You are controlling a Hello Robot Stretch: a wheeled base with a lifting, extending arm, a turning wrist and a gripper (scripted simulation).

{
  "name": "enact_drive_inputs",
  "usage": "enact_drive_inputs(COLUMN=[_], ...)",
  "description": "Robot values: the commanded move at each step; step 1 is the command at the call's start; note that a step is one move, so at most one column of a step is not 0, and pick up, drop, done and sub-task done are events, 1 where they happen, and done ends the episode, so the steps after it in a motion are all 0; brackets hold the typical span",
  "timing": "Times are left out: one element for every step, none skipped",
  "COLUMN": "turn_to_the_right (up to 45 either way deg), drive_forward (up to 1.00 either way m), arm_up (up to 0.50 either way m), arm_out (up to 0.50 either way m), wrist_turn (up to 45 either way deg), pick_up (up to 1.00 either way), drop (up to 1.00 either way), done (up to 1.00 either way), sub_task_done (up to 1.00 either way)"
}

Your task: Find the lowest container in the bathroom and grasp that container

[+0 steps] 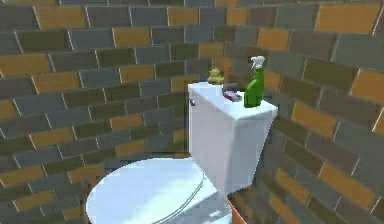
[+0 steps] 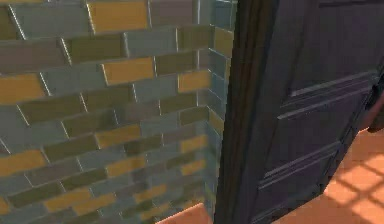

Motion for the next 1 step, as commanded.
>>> enact_drive_inputs(turn_to_the_right=[-39.0], drive_forward=[0.00], arm_up=[0.00], arm_out=[0.00], wrist_turn=[0.0], pick_up=[0.00], drop=[0.00], done=[0.00], sub_task_done=[0.00])
